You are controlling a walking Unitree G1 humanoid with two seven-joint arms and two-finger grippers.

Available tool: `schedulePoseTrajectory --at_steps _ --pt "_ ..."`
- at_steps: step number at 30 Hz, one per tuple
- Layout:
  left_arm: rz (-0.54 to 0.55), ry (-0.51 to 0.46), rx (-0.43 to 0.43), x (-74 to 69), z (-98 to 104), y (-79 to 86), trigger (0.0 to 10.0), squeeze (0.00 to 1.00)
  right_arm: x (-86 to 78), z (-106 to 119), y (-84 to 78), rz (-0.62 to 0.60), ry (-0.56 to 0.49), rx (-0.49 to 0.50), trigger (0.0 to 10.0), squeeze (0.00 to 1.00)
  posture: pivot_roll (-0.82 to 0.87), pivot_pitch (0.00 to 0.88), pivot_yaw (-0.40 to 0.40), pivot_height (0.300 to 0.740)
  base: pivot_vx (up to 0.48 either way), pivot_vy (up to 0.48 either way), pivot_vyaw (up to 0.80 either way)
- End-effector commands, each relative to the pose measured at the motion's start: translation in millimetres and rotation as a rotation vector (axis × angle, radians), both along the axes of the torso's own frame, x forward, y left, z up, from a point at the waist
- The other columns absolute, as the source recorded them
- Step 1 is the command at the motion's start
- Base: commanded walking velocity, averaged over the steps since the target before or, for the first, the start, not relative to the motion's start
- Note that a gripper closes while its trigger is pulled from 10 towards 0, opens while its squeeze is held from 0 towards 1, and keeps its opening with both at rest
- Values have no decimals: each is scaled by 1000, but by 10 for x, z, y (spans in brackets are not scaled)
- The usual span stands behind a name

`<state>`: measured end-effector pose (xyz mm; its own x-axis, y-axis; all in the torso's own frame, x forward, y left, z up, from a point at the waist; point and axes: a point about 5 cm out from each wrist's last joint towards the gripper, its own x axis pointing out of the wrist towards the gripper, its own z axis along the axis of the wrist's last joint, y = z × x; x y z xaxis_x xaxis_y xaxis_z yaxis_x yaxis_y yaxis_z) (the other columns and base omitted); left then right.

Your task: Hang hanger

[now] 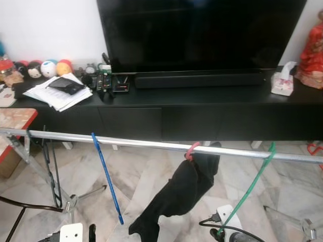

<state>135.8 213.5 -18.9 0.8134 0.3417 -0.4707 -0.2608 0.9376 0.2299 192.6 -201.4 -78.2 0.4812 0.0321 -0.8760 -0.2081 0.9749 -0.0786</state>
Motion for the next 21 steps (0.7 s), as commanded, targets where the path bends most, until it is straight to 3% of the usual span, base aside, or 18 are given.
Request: schedulePoseTrajectory --at_steps 1,4,8,11,14,16,21 --pt "2 76 -13 31 -176 79 10000 0 10 -1 29 -16 -4 8 10000 0 -101 0 29 740 0 0 0" --pt "-2 95 -22 62 -228 87 10000 0 9 -2 32 -21 -4 8 10000 0 -101 0 29 740 0 0 0" --pt "-20 195 -57 116 -427 72 10000 0 5 -5 38 -12 -1 3 10000 0 -106 0 35 740 0 0 0" --pt "-12 203 -68 128 -470 79 10000 0 4 -6 40 -13 -1 2 10000 0 -113 0 38 740 0 0 0" --pt "-6 292 -129 141 -620 -11 10000 0 0 -9 45 -10 0 2 10000 0 -123 0 42 740 0 0 0" --pt "26 286 -173 184 -632 -43 10000 0 -8 -13 45 -18 -2 4 10000 0 -128 0 43 740 0 0 0" --pt "-7 273 -165 245 -624 -76 10000 0 -13 -15 46 -23 -6 9 10000 0 -132 0 45 740 0 0 0"
